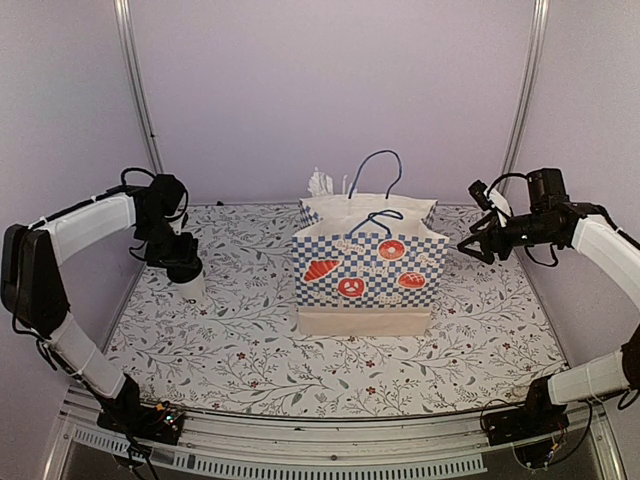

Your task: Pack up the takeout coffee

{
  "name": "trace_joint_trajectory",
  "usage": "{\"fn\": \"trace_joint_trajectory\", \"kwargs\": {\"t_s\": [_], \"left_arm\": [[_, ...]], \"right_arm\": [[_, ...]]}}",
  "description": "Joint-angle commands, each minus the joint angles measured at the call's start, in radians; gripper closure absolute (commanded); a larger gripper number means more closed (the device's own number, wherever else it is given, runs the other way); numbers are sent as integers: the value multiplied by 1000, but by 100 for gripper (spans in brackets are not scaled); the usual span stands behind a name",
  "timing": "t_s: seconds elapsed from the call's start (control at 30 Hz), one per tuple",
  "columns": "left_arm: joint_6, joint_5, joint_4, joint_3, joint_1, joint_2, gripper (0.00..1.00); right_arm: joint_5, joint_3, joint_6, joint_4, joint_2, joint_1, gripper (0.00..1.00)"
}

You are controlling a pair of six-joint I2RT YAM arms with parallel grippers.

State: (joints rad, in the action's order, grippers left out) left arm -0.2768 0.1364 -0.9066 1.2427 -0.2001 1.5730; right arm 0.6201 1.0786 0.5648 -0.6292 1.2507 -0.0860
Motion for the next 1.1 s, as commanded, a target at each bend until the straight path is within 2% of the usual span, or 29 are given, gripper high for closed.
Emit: {"fn": "trace_joint_trajectory", "kwargs": {"t_s": [0.0, 0.1, 0.27, 0.5, 0.7, 0.93, 1.07], "left_arm": [[5, -50, -36, 31, 6, 3, 38], [26, -69, -49, 43, -23, -38, 38], [38, -72, -127, 82, -161, -87, 39], [100, -119, -184, 107, -445, -163, 41], [111, -193, -196, 97, -670, -215, 41], [52, -139, -170, 139, -966, -147, 42], [68, -99, -111, 183, -1087, -70, 42]], "right_arm": [[47, -37, -41, 121, -35, 15, 25], [49, -36, -42, 124, -31, 17, 25], [51, -31, -45, 128, -18, 19, 25], [51, -28, -47, 116, -26, 19, 25], [-8, -123, -70, 218, -89, 22, 25], [-53, -208, -83, 293, -109, 25, 25], [-76, -230, -77, 316, -121, 27, 25]]}}
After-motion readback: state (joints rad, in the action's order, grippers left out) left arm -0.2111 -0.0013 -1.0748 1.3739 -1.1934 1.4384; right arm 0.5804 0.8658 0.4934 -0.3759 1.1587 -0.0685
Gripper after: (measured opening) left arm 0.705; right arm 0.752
